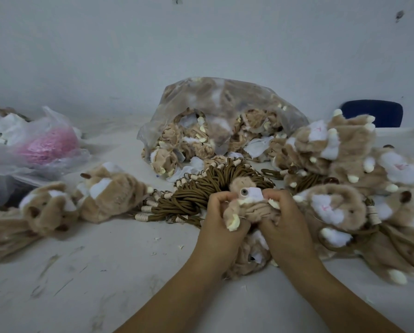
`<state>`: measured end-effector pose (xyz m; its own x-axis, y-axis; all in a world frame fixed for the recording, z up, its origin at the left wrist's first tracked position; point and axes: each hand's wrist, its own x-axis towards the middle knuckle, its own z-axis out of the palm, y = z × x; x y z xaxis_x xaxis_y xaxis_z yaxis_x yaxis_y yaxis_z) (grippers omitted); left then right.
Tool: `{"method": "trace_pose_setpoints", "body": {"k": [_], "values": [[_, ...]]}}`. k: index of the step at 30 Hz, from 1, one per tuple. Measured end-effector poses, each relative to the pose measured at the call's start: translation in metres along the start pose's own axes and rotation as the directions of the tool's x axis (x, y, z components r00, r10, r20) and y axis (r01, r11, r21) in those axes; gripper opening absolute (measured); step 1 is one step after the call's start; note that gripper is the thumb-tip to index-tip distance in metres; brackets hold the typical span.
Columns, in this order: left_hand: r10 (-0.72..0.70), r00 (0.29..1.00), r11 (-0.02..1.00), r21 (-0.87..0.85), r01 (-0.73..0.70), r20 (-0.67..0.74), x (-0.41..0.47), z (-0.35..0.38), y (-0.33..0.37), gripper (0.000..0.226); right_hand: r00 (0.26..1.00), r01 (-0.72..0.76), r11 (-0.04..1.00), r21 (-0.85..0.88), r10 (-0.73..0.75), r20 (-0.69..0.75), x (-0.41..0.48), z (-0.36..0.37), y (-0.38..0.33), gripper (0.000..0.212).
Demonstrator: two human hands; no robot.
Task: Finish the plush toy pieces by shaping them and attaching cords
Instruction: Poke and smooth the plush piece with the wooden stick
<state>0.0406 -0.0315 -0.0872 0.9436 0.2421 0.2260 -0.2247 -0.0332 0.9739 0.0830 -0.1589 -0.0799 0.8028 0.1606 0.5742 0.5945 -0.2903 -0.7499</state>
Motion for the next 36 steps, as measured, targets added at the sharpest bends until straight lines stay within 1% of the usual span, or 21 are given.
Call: {"method": "trace_pose_setpoints", "body": {"k": [2,3,5,7,10,11,14,17,21,25,26,28,30,32,34,36], "values": [[0.007,1.0,0.996,-0.087,-0.005,0.03,0.003,-0.004,-0.004,0.047,0.996,0.089,0.995,-0.033,-0.089,-0.015,0.001,0.003,-0.002,0.045],[0.001,0.998,0.993,-0.121,0.008,0.07,0.003,-0.006,-0.004,0.048,0.993,0.12,0.992,-0.043,-0.12,-0.012,0.001,0.004,-0.002,0.043],[-0.035,0.992,0.977,-0.205,0.059,0.118,0.003,-0.009,-0.004,0.043,0.988,0.152,0.987,-0.061,-0.151,0.009,0.001,0.004,-0.001,0.037],[-0.08,0.99,0.953,-0.281,0.109,0.114,0.003,-0.009,-0.004,0.038,0.991,0.129,0.99,-0.061,-0.127,0.044,0.0,0.004,0.0,0.039],[-0.126,0.979,0.92,-0.351,0.177,0.163,0.002,-0.009,-0.003,0.042,0.992,-0.005,0.999,-0.035,0.009,0.124,-0.001,0.003,0.0,0.045],[-0.14,0.973,0.908,-0.369,0.2,0.183,0.002,-0.009,-0.002,0.042,0.99,-0.01,1.0,-0.026,0.013,0.142,-0.001,0.002,0.0,0.045],[-0.18,0.96,0.89,-0.38,0.252,0.215,0.001,-0.011,-0.001,0.038,0.981,0.034,0.999,-0.004,-0.032,0.191,-0.002,0.0,-0.003,0.042],[-0.185,0.96,0.887,-0.385,0.256,0.211,0.0,-0.009,0.0,0.035,0.979,0.052,0.998,-0.022,-0.047,0.198,0.0,0.0,-0.003,0.033],[-0.219,0.966,0.844,-0.469,0.259,0.14,0.001,-0.006,0.003,0.049,0.99,0.046,0.996,-0.074,-0.035,0.135,0.004,0.0,0.002,0.026],[-0.217,0.969,0.823,-0.512,0.246,0.116,0.006,-0.008,0.006,0.034,0.991,-0.014,1.0,-0.02,0.017,0.134,0.003,0.001,0.004,0.029],[-0.224,0.968,0.819,-0.515,0.251,0.115,0.008,-0.009,0.006,0.033,0.99,-0.021,1.0,-0.002,0.021,0.143,0.003,0.002,0.003,0.032],[-0.237,0.96,0.816,-0.505,0.281,0.152,0.008,-0.013,0.008,0.033,0.985,-0.027,0.999,0.022,0.023,0.168,0.003,0.002,0.003,0.036],[-0.251,0.94,0.819,-0.467,0.334,0.231,0.008,-0.017,0.008,0.027,0.977,-0.028,0.999,0.026,0.022,0.213,0.001,0.003,0.006,0.035],[-0.278,0.918,0.811,-0.443,0.382,0.283,0.008,-0.021,0.009,0.021,0.964,-0.062,0.998,0.027,0.052,0.26,0.0,0.003,0.01,0.025],[-0.294,0.913,0.799,-0.453,0.397,0.283,0.009,-0.024,0.007,0.03,0.954,-0.115,0.993,0.025,0.103,0.281,0.0,0.002,0.013,0.012],[-0.289,0.918,0.781,-0.487,0.39,0.271,0.008,-0.024,0.007,0.032,0.952,-0.145,0.989,0.038,0.129,0.277,0.001,0.0,0.013,0.01]]}}
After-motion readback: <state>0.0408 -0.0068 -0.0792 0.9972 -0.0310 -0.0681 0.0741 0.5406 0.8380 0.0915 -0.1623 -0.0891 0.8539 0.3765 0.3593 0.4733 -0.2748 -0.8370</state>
